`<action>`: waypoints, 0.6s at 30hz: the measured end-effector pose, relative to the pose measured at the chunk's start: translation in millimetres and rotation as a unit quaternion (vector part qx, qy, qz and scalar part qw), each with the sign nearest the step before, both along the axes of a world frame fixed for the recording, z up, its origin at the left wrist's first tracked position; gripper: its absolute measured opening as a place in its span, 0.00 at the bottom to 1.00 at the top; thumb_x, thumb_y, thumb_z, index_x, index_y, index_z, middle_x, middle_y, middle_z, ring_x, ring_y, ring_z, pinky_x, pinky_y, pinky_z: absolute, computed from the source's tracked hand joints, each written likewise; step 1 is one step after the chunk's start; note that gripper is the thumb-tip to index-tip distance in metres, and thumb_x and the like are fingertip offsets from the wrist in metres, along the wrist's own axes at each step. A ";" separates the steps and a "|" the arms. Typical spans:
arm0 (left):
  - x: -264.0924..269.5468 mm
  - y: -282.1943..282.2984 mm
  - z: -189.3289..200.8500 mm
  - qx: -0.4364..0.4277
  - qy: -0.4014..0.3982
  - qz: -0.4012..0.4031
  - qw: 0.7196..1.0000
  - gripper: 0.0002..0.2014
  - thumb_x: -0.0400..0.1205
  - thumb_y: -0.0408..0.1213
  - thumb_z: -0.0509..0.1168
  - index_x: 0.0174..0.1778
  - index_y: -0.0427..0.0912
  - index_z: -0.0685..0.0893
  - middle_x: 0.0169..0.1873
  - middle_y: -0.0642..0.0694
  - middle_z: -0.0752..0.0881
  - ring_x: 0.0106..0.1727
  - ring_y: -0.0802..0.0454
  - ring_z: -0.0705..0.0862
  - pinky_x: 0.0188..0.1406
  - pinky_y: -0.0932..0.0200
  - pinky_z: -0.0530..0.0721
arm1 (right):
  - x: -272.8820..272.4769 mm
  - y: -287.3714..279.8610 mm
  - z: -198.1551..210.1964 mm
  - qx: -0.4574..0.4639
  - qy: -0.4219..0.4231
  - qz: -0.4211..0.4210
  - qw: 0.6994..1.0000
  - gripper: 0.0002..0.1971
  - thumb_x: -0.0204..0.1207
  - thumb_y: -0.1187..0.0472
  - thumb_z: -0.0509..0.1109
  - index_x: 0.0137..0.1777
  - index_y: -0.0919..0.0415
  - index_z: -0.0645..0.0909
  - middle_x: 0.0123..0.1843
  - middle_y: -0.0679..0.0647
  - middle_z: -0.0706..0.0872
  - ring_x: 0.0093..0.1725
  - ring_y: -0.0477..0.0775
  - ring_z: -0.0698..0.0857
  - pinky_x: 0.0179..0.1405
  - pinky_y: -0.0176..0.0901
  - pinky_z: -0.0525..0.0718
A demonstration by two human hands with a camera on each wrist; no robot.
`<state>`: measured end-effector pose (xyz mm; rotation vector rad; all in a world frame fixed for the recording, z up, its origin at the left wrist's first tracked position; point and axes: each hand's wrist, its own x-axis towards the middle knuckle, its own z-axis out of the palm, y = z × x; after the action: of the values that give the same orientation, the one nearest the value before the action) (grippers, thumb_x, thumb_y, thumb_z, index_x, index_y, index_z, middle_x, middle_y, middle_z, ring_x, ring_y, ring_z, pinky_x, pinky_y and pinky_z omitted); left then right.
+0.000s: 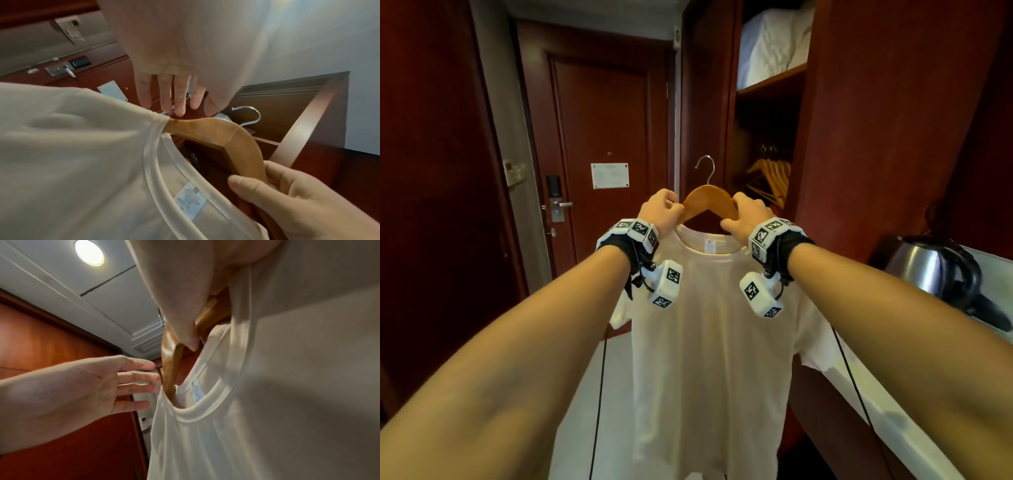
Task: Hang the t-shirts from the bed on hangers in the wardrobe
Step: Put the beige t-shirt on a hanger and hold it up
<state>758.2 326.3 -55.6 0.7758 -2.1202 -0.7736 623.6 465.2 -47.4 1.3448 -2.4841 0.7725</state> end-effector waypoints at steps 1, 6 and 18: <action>-15.5 -21.4 -2.2 0.005 -0.009 -0.009 1.000 0.16 0.83 0.40 0.64 0.66 0.43 0.79 0.52 0.47 0.82 0.55 0.48 0.81 0.57 0.54 0.79 | -14.2 -17.8 -1.1 0.001 0.002 -0.020 1.000 0.16 0.79 0.52 0.70 0.63 0.56 0.74 0.49 0.54 0.80 0.47 0.59 0.81 0.43 0.50 0.76; -96.8 -124.3 -8.2 0.038 0.002 -0.097 0.995 0.06 0.81 0.35 0.64 0.52 0.45 0.82 0.51 0.41 0.88 0.52 0.45 0.88 0.56 0.44 0.88 | -84.6 -103.5 -8.8 0.003 0.001 -0.118 0.993 0.20 0.79 0.54 0.69 0.69 0.58 0.73 0.60 0.59 0.82 0.57 0.65 0.83 0.47 0.54 0.80; -293.9 -259.9 8.2 0.099 0.000 -0.323 0.941 0.08 0.82 0.34 0.61 0.41 0.42 0.85 0.35 0.42 0.87 0.34 0.46 0.83 0.34 0.55 0.81 | -235.1 -212.2 -13.3 0.019 -0.050 -0.356 0.933 0.24 0.79 0.56 0.69 0.73 0.58 0.70 0.66 0.63 0.82 0.64 0.70 0.82 0.55 0.58 0.82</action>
<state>464.3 66.4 -47.4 0.1496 -2.3364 -1.3408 388.5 253.0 -60.8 0.3311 -2.7693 0.6171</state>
